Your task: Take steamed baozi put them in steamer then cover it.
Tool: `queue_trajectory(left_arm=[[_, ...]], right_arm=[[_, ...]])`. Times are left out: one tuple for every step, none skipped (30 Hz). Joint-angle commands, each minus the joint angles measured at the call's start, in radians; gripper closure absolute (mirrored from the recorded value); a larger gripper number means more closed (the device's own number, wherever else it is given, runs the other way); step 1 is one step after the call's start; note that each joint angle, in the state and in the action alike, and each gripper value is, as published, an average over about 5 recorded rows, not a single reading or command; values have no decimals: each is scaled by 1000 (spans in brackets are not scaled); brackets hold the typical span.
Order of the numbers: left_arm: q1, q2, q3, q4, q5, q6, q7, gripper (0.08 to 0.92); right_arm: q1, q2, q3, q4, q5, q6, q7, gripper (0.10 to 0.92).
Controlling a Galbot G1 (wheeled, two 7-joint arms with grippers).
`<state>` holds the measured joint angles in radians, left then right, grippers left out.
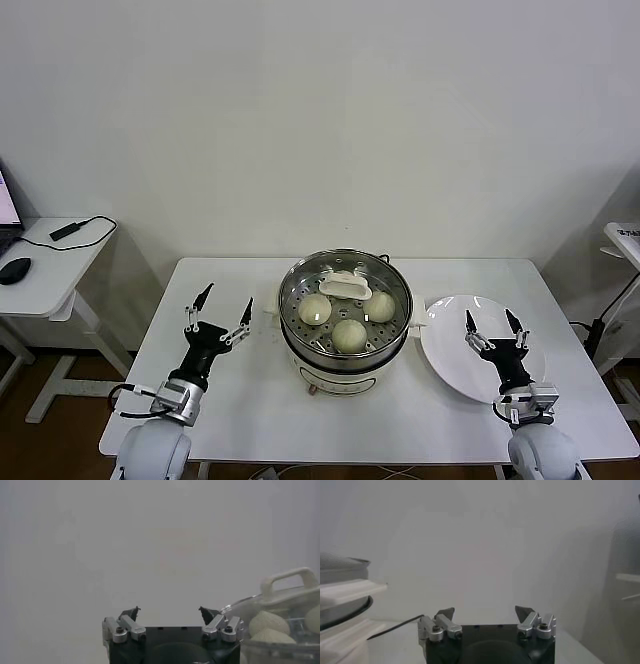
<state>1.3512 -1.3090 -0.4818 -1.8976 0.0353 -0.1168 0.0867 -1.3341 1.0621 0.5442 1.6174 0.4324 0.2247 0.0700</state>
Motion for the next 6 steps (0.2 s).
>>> queue_trajectory(left_arm=[[95, 20, -40, 1, 34, 9, 3, 177], [100, 24, -41, 2, 33, 9, 7, 177], [103, 27, -42, 3, 32, 8, 9, 177], [104, 28, -42, 4, 30, 7, 9, 177], [104, 28, -42, 4, 29, 7, 8, 177], [103, 27, -42, 5, 29, 6, 7, 177]], right_arm=[[-6, -2, -2, -1, 2, 14, -11, 203], [-6, -3, -2, -2, 2, 15, -12, 203], [-5, -3, -2, -2, 2, 16, -12, 203], [-4, -4, -2, -3, 2, 16, -12, 203], [-4, -4, -2, -3, 2, 16, -13, 203], [-3, -4, -3, -4, 2, 16, -13, 203]])
